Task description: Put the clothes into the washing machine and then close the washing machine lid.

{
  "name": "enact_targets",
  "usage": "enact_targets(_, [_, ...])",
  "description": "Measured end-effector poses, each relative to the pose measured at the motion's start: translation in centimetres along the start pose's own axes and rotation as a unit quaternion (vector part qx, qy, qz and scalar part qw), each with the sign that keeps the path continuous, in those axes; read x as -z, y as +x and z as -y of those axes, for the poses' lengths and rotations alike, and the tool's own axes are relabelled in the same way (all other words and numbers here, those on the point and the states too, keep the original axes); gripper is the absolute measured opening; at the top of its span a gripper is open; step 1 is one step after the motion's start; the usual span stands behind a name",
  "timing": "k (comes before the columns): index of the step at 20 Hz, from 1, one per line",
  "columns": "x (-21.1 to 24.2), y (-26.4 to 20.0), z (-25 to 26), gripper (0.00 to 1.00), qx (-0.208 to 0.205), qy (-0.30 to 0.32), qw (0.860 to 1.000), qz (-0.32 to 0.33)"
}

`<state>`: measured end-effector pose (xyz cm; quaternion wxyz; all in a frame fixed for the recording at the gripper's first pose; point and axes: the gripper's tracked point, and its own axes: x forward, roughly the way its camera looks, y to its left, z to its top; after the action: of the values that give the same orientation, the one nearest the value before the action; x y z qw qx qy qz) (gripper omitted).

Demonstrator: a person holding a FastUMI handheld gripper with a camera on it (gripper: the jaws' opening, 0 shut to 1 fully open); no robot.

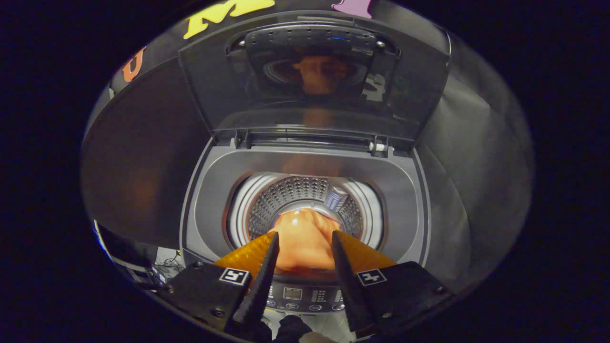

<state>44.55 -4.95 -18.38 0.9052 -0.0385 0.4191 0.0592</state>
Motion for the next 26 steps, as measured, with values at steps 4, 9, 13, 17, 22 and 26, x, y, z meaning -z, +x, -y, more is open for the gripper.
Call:
enact_targets(4, [-0.2,-1.1,0.5,0.69,0.001,-0.008,1.000,0.016])
enact_targets(9, [-0.9,-2.8,1.0,0.69,0.004,-0.011,0.999,0.041])
enact_targets(13, [-2.7,-5.1,0.9,0.69,-0.002,-0.001,0.997,0.075])
enact_targets(17, [-6.0,-7.7,0.8,0.69,-0.007,0.002,0.993,0.115])
enact_targets(22, [-11.2,-10.6,1.1,0.69,-0.012,0.005,0.986,0.169])
enact_targets(26, [-15.2,-12.8,1.3,0.69,-0.005,-0.001,0.979,0.203])
